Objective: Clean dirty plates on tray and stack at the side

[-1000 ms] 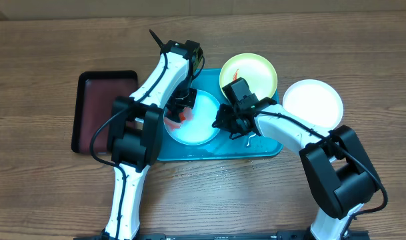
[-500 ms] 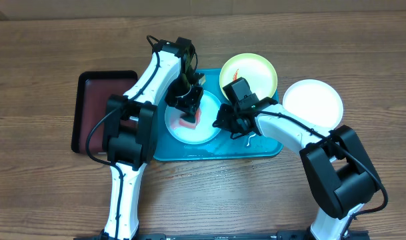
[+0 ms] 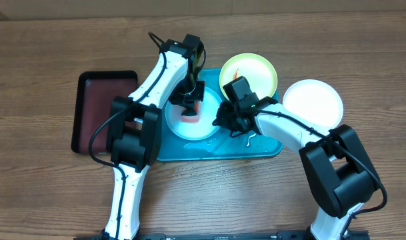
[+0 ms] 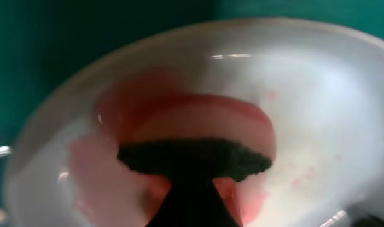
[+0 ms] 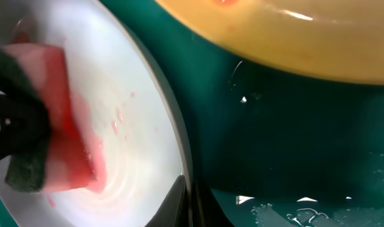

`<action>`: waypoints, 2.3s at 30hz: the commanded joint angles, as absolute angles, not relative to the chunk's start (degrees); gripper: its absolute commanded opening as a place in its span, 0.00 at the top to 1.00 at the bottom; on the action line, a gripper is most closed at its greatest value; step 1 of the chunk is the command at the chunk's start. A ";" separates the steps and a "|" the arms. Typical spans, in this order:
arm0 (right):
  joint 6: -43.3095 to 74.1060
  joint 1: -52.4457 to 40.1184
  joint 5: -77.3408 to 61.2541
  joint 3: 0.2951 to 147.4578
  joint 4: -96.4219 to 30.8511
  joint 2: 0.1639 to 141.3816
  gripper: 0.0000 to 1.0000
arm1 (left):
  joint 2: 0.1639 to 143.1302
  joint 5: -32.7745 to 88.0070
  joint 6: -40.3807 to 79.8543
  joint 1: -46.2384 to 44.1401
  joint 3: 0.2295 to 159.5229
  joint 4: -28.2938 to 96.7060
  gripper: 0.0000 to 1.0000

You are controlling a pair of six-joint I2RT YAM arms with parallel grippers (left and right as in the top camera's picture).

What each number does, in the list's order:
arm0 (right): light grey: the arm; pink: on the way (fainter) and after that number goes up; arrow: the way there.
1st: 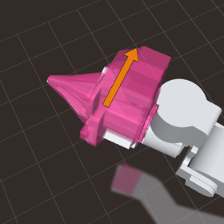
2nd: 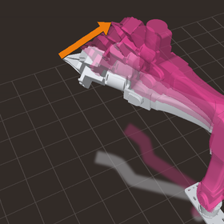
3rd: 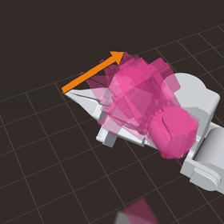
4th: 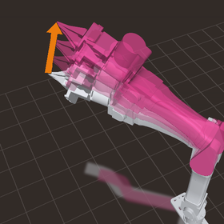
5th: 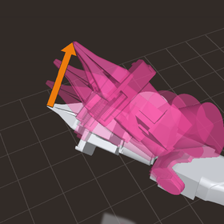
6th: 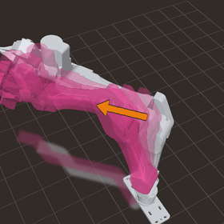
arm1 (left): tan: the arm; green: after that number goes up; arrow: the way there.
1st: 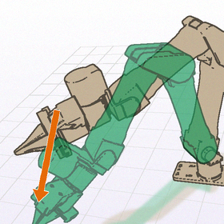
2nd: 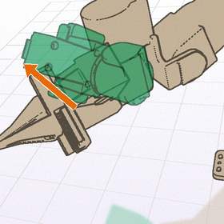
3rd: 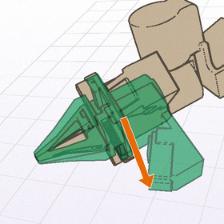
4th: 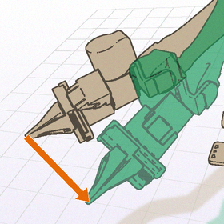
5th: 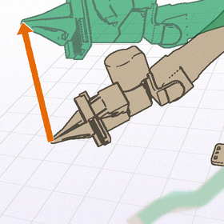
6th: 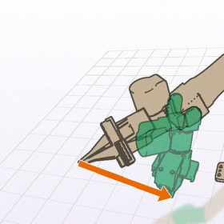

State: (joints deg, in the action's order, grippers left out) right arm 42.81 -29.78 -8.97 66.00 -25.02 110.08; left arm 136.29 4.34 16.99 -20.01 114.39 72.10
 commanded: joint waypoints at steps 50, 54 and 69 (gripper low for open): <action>41.95 -30.13 -9.72 67.20 -25.32 110.43 0.96 | 136.77 4.82 7.70 -21.47 118.98 75.59 0.96; 41.95 -30.13 -9.72 67.20 -25.34 110.43 0.96 | 136.77 -8.91 20.73 -21.45 118.98 74.06 0.96; 41.93 -30.13 -9.72 67.20 -25.10 110.43 0.96 | 136.77 8.38 2.96 -21.93 118.98 88.40 0.96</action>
